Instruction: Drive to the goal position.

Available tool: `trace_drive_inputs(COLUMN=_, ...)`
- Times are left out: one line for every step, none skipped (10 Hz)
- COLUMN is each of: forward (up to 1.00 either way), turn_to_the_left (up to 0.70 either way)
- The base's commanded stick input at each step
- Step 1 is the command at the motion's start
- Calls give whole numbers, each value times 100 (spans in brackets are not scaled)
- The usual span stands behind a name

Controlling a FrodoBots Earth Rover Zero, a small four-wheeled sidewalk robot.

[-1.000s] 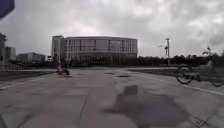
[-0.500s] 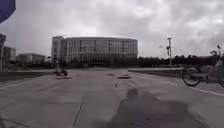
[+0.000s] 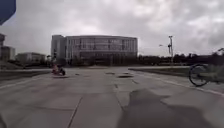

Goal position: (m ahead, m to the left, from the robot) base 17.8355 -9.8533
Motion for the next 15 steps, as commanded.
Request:
trace_drive_inputs(forward=70, turn_to_the_left=0)
trace_drive_inputs(forward=70, turn_to_the_left=0)
trace_drive_inputs(forward=70, turn_to_the_left=0)
trace_drive_inputs(forward=70, turn_to_the_left=0)
trace_drive_inputs(forward=70, turn_to_the_left=0)
trace_drive_inputs(forward=70, turn_to_the_left=0)
trace_drive_inputs(forward=70, turn_to_the_left=0)
trace_drive_inputs(forward=70, turn_to_the_left=0)
trace_drive_inputs(forward=70, turn_to_the_left=0)
trace_drive_inputs(forward=70, turn_to_the_left=0)
trace_drive_inputs(forward=70, turn_to_the_left=2)
trace_drive_inputs(forward=70, turn_to_the_left=19)
trace_drive_inputs(forward=70, turn_to_the_left=28)
trace_drive_inputs(forward=70, turn_to_the_left=16)
trace_drive_inputs(forward=70, turn_to_the_left=1)
